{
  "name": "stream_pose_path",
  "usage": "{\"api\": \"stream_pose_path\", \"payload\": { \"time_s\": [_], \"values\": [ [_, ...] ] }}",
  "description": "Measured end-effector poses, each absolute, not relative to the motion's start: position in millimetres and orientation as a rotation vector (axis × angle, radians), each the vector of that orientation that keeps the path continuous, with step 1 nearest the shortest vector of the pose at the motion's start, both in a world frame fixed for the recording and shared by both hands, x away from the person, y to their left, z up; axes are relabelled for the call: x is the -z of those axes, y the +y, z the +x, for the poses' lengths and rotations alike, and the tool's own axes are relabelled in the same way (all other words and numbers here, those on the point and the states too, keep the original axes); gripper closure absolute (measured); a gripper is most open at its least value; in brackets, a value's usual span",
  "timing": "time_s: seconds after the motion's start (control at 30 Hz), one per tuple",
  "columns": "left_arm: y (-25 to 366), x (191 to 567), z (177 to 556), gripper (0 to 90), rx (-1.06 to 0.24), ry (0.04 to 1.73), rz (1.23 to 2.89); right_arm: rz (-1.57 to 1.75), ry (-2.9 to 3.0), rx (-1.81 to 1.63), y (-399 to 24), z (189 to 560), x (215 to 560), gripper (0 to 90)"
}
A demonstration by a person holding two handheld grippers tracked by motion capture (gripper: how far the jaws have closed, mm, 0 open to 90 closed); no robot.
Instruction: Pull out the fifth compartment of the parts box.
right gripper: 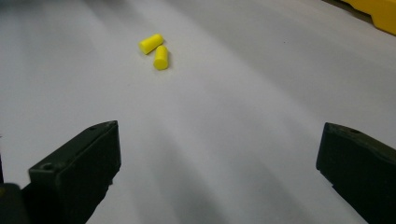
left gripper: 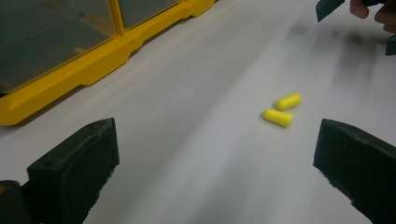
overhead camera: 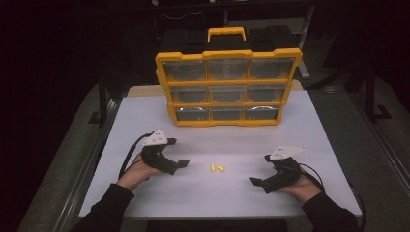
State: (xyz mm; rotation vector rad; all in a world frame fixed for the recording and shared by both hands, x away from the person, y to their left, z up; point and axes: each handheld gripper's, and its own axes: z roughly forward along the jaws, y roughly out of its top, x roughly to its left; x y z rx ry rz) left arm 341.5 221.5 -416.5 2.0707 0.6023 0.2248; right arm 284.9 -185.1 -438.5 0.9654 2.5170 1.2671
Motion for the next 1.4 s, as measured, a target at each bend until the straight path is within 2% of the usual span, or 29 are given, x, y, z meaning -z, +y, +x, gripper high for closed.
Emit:
{"api": "stream_pose_path", "payload": {
  "time_s": [1.4],
  "values": [
    [192.8,409.9,352.7,0.0,-0.232,0.545,2.086,0.966,2.521,-1.271,-184.4,285.3,438.8,0.0]
  ]
}}
